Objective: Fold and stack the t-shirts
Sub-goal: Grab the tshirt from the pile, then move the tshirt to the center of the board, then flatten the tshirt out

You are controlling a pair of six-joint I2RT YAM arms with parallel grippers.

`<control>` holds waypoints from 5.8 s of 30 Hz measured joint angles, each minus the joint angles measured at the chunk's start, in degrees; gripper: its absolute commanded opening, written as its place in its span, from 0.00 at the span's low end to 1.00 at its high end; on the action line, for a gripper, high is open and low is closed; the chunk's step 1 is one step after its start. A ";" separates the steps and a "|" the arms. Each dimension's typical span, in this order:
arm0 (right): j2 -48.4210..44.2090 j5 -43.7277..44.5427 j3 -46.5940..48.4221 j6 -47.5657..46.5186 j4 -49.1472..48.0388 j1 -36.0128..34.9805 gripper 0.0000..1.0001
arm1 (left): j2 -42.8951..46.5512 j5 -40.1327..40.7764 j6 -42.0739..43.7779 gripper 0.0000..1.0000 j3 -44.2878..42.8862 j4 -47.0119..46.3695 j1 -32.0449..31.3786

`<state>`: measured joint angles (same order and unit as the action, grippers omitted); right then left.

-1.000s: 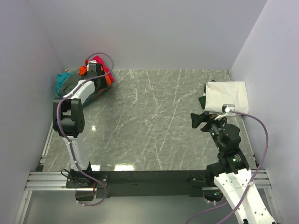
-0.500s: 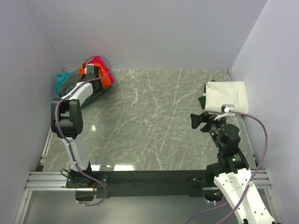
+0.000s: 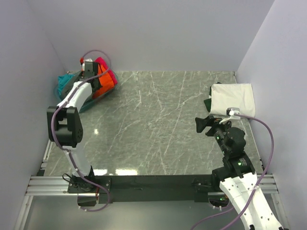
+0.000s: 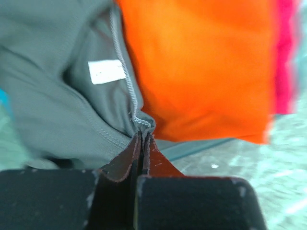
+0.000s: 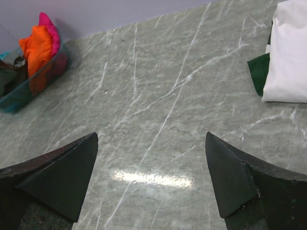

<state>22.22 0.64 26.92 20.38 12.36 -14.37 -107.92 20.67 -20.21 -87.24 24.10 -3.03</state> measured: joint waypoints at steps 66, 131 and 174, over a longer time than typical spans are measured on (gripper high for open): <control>29.09 -9.55 0.26 7.06 -11.43 -12.83 0.85 | 36.52 -7.48 -15.43 0.75 47.08 -6.19 -36.81; 12.52 20.94 7.41 5.97 7.91 -13.51 0.92 | -5.25 -22.73 -9.03 0.65 -5.70 -12.02 -50.23; 54.01 4.20 5.16 12.20 -4.48 -0.28 0.72 | 30.01 -22.14 -15.56 0.73 44.96 -21.38 -13.66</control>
<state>76.23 4.84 32.08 32.58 7.88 -14.66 -77.91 -1.48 -35.77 -42.28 2.72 -16.69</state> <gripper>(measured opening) 0.752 0.726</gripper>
